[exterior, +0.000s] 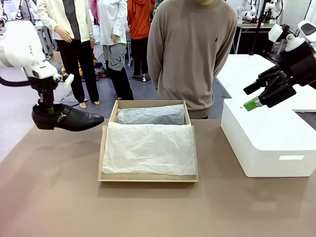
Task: Pack the shoes into the box.
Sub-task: Place the other shoe of the Shoes into the Shoes Box.
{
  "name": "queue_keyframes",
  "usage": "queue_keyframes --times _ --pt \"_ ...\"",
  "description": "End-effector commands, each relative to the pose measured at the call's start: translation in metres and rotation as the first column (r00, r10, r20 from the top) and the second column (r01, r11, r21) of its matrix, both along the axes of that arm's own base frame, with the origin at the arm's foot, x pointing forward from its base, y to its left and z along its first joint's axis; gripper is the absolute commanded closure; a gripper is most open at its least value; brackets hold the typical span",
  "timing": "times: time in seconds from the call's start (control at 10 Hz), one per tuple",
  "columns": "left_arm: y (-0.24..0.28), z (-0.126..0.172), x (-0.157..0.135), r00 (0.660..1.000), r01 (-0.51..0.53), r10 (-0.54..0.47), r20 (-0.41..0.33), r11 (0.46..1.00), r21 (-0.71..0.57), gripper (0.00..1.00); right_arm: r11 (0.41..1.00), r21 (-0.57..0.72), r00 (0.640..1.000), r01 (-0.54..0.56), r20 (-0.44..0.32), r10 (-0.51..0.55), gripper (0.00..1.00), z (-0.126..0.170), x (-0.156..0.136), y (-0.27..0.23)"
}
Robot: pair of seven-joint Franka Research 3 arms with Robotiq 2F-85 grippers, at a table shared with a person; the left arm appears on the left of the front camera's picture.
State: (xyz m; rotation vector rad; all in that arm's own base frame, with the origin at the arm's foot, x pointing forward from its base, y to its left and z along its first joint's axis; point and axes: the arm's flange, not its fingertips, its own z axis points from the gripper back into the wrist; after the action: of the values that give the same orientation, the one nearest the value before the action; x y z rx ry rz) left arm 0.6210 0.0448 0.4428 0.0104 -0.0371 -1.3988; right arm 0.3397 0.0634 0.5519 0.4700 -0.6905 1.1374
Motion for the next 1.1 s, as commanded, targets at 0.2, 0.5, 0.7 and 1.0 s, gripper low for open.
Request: queue_keyframes --times 0.2,0.5,0.7,1.0 --pt "-0.002 0.073 0.013 0.984 -0.17 0.166 -0.066 0.984 -0.05 1.0 0.999 0.024 0.999 -0.026 0.019 0.025 0.0 0.0 0.004 -0.001" --pt "-0.041 0.107 -0.007 0.921 -0.385 0.377 -0.103 0.919 -0.08 1.0 0.999 0.024 0.999 -0.026 0.019 0.025 0.0 0.0 0.004 -0.001" --pt "-0.062 0.121 -0.021 0.909 -0.402 0.384 -0.163 0.91 -0.101 1.0 0.999 0.024 0.999 -0.026 0.019 0.025 0.0 0.0 0.004 -0.001" --pt "-0.069 0.118 -0.02 0.913 -0.392 0.379 -0.148 0.917 -0.071 1.0 0.999 0.024 0.999 -0.026 0.019 0.025 0.0 0.0 0.004 -0.001"
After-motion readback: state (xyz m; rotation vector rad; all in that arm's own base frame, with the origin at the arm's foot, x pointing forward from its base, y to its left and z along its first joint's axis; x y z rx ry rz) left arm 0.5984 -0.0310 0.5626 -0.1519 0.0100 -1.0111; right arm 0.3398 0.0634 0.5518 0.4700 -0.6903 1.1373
